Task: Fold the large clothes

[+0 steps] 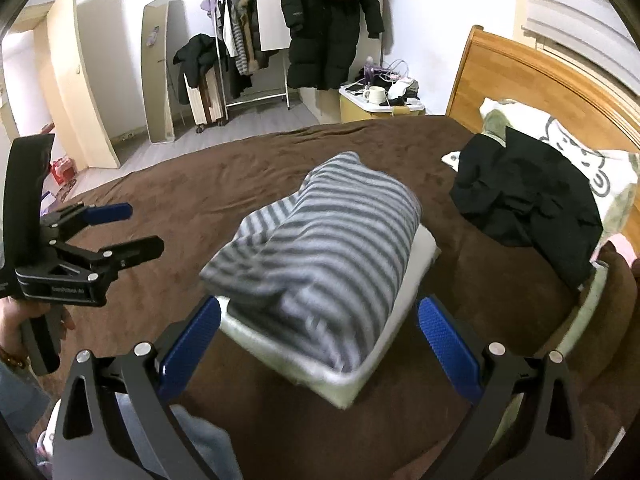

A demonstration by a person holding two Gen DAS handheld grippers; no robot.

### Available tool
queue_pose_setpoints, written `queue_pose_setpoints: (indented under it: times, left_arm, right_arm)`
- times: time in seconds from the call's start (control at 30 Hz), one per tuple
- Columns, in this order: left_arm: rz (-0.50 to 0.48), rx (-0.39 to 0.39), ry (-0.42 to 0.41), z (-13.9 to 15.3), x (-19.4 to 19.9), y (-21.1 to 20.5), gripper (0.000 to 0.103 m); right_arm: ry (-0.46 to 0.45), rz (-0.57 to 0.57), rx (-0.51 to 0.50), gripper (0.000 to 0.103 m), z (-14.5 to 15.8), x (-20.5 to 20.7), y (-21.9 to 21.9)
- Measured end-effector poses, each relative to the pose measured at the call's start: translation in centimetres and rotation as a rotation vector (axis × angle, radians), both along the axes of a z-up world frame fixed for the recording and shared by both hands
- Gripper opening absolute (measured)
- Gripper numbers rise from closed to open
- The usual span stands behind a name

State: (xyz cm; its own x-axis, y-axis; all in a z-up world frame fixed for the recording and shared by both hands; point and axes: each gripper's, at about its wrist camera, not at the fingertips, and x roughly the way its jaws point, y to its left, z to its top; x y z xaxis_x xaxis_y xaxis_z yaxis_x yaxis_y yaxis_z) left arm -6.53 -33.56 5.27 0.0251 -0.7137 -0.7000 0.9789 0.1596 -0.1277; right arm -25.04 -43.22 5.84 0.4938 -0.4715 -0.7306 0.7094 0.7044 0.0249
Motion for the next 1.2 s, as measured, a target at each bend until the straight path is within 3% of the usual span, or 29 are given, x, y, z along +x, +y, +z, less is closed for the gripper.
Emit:
queue_pose_setpoints:
  times: [0.2, 0.63, 1.2]
  left_arm:
    - [0.025, -0.003, 0.023, 0.1, -2.2, 4.5, 0.097]
    - [0.095, -0.01, -0.008, -0.3, -8.6, 12.3, 0.097]
    - [0.158, 0.004, 0.0, -1.7, -10.5, 15.4, 0.096]
  right_arm:
    - [-0.006, -0.009, -0.024, 0.098, -0.3, -1.9, 4.3]
    - [-0.046, -0.025, -0.055, 0.098, -1.0, -6.1, 11.2]
    - [-0.009, -0.029, -0.101, 0.098, -2.9, -6.5, 13.8]
